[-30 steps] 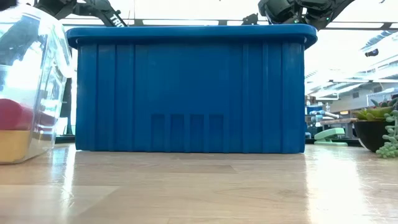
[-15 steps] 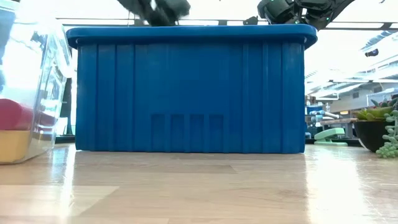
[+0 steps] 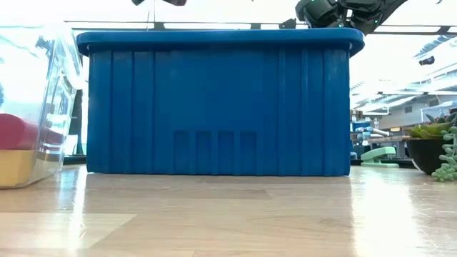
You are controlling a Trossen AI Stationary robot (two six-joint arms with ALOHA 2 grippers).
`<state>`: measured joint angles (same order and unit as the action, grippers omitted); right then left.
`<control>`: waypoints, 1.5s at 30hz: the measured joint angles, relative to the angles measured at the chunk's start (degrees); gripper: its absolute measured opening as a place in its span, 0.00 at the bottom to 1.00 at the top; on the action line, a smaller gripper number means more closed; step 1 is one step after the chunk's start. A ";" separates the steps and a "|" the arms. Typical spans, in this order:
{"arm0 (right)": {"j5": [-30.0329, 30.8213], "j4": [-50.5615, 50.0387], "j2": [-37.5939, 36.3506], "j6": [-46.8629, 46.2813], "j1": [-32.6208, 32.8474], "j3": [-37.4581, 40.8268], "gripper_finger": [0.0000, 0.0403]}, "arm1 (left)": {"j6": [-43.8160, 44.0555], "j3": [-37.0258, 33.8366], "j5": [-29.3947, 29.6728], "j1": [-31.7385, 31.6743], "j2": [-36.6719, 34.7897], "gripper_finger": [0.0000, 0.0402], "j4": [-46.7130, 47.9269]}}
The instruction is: Sort Items/Unsort Items
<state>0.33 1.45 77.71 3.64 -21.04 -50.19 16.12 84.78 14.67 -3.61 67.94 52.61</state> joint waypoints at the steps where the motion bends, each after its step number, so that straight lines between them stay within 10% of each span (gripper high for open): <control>1: -0.01 -0.10 0.00 -0.06 0.00 0.00 0.57 | 1.74 0.00 -0.19 1.58 -0.35 0.35 2.77; 22: -0.05 -2.01 0.00 -0.44 0.04 -0.09 0.57 | 32.57 -12.44 -3.94 32.93 -2.09 0.39 19.34; 35: -0.01 -2.29 -0.02 -0.89 0.02 -0.11 0.57 | 38.07 -14.33 -8.80 34.03 -2.05 0.58 17.57; 45: -0.03 -1.14 -0.02 -1.29 0.02 0.00 0.57 | 15.64 -1.70 29.60 23.95 -1.92 0.59 4.31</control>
<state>0.30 0.31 77.69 2.35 -21.02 -50.19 31.77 83.07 44.27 20.34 66.02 56.92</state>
